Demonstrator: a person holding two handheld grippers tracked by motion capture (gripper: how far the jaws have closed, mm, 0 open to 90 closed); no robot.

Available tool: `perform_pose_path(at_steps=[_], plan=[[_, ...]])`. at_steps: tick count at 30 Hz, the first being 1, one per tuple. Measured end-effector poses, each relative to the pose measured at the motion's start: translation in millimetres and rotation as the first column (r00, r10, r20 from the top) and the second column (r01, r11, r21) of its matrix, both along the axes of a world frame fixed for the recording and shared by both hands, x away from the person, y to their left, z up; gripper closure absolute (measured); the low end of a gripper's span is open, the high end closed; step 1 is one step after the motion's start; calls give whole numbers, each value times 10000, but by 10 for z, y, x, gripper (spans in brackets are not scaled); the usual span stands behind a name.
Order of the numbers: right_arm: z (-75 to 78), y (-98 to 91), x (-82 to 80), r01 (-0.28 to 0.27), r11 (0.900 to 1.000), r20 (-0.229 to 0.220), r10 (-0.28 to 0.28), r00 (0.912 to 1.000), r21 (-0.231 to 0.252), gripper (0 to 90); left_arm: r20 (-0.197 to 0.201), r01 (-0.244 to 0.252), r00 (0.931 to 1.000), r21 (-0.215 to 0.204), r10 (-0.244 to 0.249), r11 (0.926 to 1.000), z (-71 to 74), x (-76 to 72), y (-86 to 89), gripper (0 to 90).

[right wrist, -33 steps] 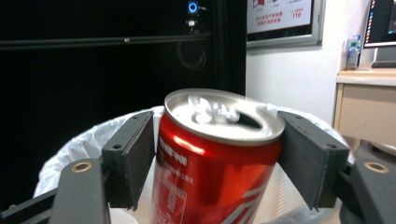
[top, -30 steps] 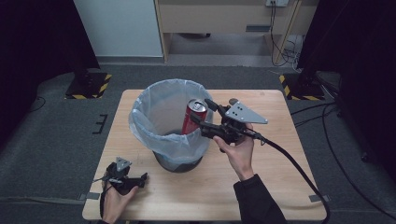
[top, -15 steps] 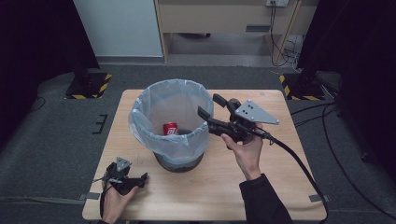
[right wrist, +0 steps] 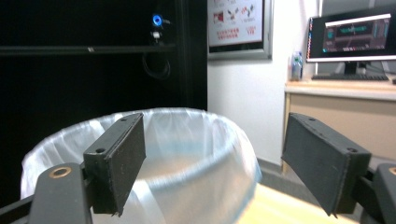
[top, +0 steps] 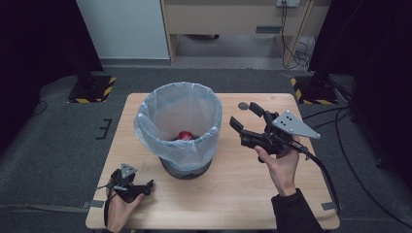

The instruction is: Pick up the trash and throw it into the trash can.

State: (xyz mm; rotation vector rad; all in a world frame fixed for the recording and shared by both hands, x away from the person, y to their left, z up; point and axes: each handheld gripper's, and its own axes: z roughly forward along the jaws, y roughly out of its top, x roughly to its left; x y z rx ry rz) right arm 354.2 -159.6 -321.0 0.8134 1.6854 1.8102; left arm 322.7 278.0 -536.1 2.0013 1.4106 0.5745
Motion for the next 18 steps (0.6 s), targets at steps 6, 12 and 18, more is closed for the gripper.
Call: perform_pose_path(at_steps=[6,12,18], plan=[[-300,-180,-65,313,9982,-772,-351,9964,-503,203,-1,1,10000,-2,-1,10000,0,-1,-1,0],[-677,-340,-108,533,9916,-1660,-726,9835,-1178,198,2,1,10000,-3,-1,10000,0,-2,-2,0],[-1006,-490,-115,612,9833,-2416,-1021,9650,-1714,208,2,-4,10000,-3,4,10000,0,-2,-3,0]])
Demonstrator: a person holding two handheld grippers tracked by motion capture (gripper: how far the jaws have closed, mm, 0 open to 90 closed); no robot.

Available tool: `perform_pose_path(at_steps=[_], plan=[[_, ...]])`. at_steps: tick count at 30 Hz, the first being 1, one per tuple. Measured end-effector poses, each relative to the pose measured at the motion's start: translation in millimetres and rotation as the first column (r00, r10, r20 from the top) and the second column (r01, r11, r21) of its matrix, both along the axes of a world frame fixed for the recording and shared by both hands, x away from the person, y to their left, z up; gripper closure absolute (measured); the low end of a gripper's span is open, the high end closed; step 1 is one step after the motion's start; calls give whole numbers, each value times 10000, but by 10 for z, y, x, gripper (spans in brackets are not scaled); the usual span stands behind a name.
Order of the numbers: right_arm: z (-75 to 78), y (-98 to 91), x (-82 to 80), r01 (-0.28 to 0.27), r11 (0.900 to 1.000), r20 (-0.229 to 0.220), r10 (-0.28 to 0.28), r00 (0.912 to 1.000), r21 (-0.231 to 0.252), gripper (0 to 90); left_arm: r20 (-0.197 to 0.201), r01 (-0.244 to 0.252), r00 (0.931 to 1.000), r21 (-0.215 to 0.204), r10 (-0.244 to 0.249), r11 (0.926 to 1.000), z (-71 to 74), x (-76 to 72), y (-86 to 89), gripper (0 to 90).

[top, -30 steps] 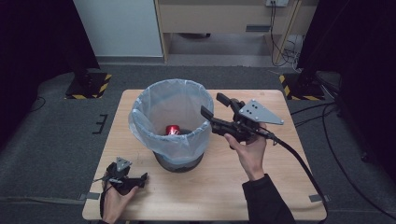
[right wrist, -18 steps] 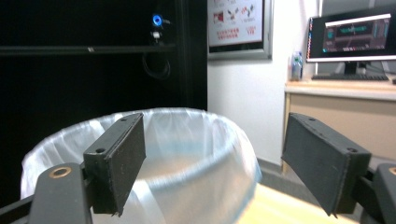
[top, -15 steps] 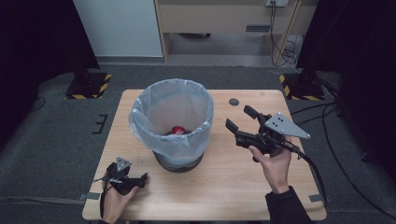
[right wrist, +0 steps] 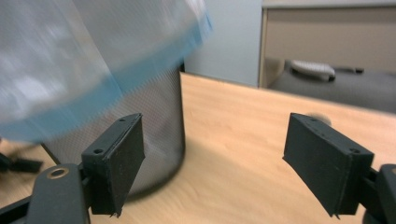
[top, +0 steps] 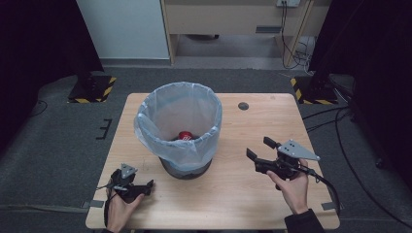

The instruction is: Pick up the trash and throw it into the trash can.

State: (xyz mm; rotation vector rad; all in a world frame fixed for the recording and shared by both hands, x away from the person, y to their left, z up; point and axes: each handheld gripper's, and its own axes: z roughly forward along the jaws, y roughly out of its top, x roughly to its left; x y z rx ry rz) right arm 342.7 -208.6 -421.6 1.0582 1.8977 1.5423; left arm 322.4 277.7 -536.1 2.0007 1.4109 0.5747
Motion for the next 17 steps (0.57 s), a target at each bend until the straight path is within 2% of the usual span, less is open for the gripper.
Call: perform_pose_path(at_steps=[2,3,4,5,6,7,8,10,13,17], plan=[[-131,-49,-3,91,9998,-314,-97,9995,-186,210,0,-2,10000,-2,2,10000,0,0,0,0],[-277,-100,-4,214,9981,-639,-251,9976,-584,210,-2,-1,10000,-1,1,10000,0,0,0,0],[-277,-100,-4,214,9981,-639,-251,9976,-584,210,-3,0,10000,-4,0,10000,0,0,1,0],[-352,-131,-4,267,9969,-797,-327,9963,-742,209,-3,-2,10000,-6,2,10000,0,0,0,0],[-431,-160,-3,342,9960,-961,-422,9945,-829,210,-4,-3,10000,-6,3,10000,0,0,1,0],[-579,-223,4,467,9926,-1369,-620,9886,-1124,209,-5,-31,10000,-15,31,10000,1,0,3,0],[-579,-223,4,467,9926,-1369,-620,9886,-1124,209,-5,-31,10000,-15,31,10000,1,0,3,0],[-708,-294,9,685,9880,-1714,-920,9809,-1384,207,0,-48,10000,-23,48,10000,0,0,5,0],[-876,-391,9,925,9804,-2294,-1318,9644,-1740,206,-2,-108,9999,-25,108,9999,0,-4,8,0],[-984,-492,8,1251,9702,-2719,-1800,9454,-2074,192,-3,-120,9999,-6,120,9999,0,-10,11,0]])
